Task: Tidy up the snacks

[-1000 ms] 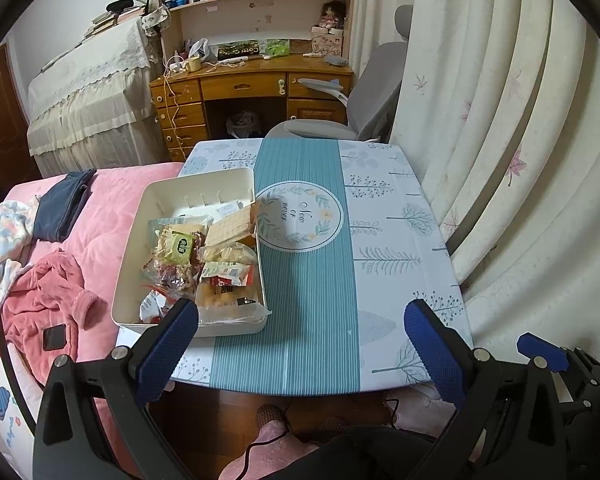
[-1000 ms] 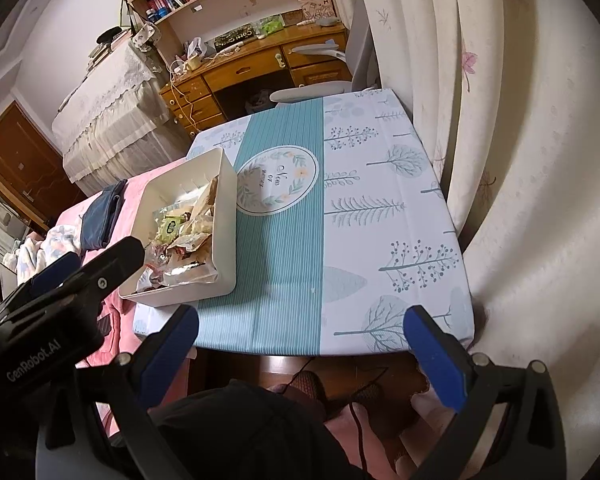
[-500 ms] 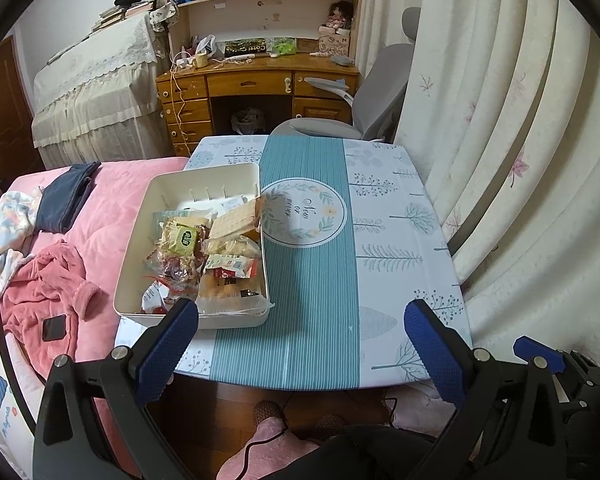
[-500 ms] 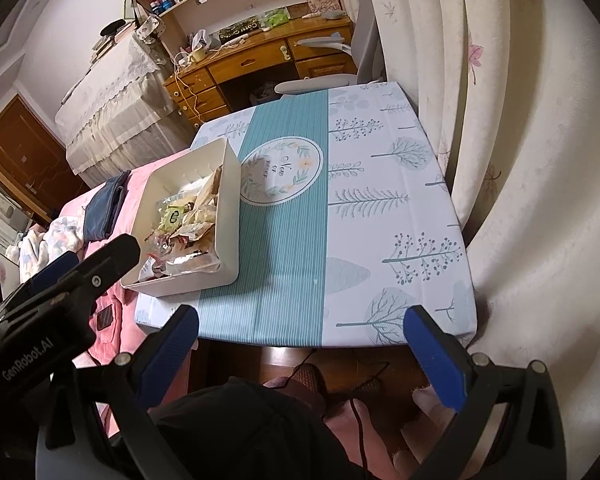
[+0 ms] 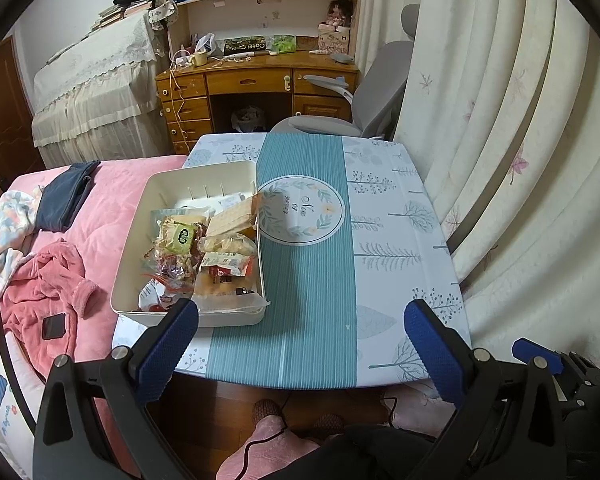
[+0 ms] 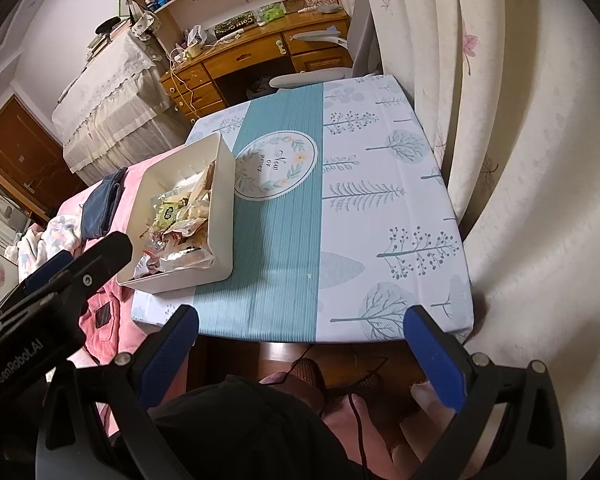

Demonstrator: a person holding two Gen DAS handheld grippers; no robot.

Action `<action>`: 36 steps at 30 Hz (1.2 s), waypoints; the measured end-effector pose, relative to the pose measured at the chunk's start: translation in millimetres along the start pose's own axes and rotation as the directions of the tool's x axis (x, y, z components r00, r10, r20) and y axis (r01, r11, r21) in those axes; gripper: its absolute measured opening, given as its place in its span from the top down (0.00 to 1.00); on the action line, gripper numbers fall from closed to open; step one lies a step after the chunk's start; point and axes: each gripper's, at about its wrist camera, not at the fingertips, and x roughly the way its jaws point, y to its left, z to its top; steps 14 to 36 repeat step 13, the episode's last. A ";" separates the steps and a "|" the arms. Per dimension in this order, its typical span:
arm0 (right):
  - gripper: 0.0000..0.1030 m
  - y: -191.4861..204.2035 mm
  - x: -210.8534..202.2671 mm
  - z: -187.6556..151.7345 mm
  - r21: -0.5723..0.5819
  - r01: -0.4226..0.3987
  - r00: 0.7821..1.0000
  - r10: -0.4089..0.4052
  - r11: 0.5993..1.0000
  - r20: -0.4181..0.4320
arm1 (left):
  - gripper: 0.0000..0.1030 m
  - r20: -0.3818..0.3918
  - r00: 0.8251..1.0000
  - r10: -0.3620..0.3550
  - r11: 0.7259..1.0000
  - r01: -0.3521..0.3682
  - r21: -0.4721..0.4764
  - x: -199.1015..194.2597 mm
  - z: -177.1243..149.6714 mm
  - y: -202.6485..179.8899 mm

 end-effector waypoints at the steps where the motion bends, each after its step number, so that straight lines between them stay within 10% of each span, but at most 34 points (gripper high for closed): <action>1: 0.00 -0.6 0.0 -0.3 0.001 0.000 1.000 0.000 1.000 -0.002 | 0.01 -0.002 1.000 0.001 1.000 -0.001 0.000 0.5 -0.5 -1.3; 36: 0.00 -2.8 0.9 -0.5 0.003 -0.002 1.000 0.002 1.000 -0.008 | 0.01 -0.003 1.000 0.004 1.000 -0.004 0.000 2.0 -1.0 -4.5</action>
